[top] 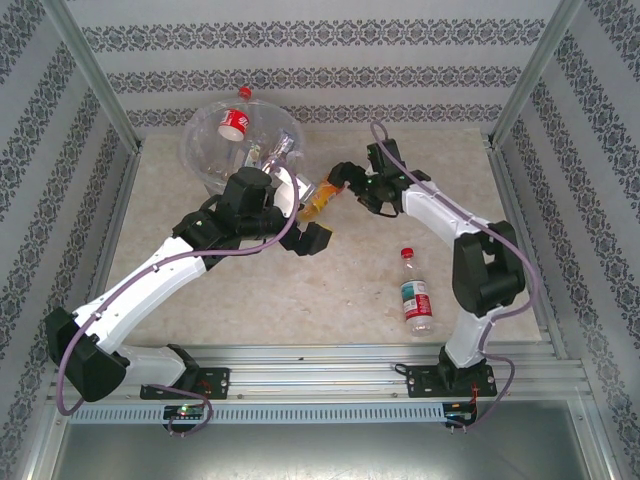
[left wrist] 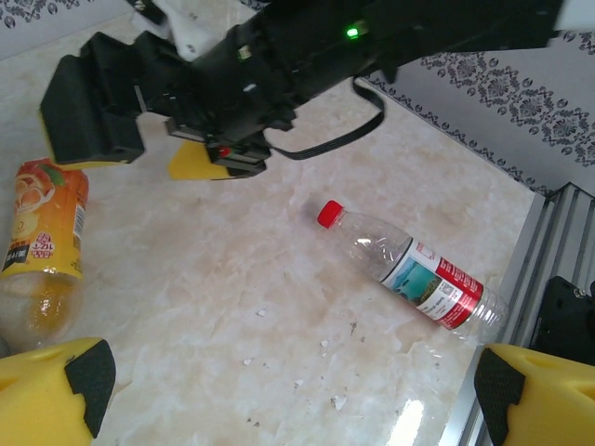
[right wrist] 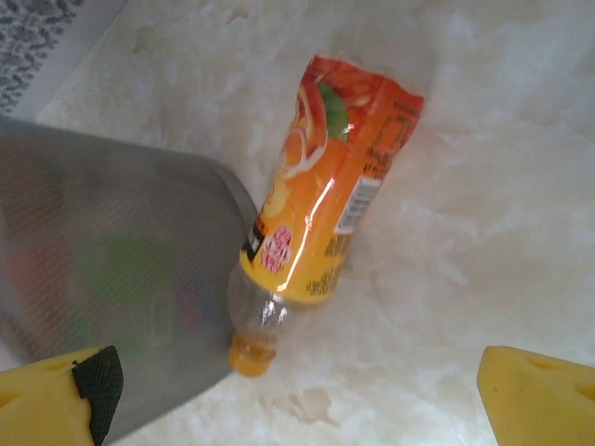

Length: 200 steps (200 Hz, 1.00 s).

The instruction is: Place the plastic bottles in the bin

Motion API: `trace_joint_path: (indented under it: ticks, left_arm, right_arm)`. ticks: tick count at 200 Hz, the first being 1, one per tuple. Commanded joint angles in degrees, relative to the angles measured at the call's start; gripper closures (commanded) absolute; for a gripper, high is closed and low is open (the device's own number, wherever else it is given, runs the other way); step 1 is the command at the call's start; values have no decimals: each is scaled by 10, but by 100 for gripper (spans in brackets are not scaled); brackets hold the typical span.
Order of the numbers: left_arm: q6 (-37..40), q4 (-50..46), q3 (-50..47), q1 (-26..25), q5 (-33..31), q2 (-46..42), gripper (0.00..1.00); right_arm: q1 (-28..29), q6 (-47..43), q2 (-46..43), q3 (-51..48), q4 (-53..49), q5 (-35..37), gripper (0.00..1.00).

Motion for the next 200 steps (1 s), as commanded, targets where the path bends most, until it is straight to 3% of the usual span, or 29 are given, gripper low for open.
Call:
trace_joint_path:
  ticks: [1,66,200]
  left_arm:
    - [9,11,3,-7,2,-17,0]
    - [18,14,-4,-7,-8,-23,0]
    - [27,8,-2,-7,-23,-20,0]
  right_arm:
    - [3,17,35,45,-1,20,2]
    - [2,36,117,118,-1,37,2]
    - [9,80,237,223,-17,73,12]
